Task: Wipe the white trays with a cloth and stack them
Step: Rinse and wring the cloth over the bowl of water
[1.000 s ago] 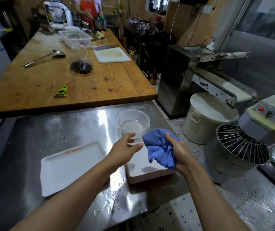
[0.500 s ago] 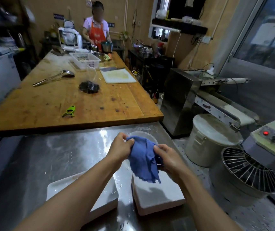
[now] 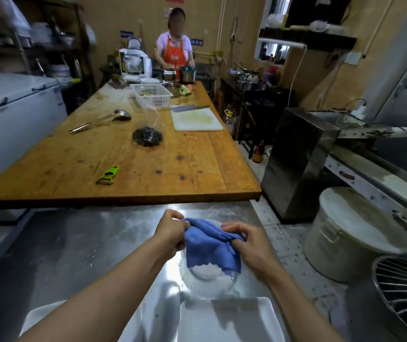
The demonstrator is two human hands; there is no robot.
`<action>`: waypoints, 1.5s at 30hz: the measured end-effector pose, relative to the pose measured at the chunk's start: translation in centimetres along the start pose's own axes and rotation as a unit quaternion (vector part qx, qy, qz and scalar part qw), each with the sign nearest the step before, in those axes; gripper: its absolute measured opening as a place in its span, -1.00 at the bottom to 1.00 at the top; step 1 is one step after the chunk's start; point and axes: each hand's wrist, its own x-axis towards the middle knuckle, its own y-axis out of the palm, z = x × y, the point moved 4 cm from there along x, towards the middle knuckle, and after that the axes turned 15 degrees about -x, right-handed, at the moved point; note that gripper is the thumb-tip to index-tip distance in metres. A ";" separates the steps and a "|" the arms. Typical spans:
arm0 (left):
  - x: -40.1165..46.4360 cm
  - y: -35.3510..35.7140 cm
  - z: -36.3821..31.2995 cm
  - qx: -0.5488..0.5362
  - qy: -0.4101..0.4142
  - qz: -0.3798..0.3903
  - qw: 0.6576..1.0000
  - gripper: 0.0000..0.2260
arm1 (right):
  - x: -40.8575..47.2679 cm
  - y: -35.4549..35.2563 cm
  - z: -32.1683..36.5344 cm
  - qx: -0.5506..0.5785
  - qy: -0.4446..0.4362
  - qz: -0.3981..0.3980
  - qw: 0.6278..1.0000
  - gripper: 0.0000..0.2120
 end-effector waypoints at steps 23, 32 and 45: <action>2.8 2.7 0.0 0.517 0.309 0.088 0.793 -0.95 | 5.2 0.0 -2.7 0.084 0.076 0.034 0.993 -0.80; 4.5 3.2 3.5 0.088 -0.112 0.229 0.963 -0.78 | 6.1 1.8 -3.1 -0.391 -0.277 -0.099 0.872 -0.75; 6.0 3.4 5.5 -0.016 -0.211 0.131 0.969 -0.67 | 6.0 3.0 -6.0 -0.320 -0.256 -0.078 0.909 -0.88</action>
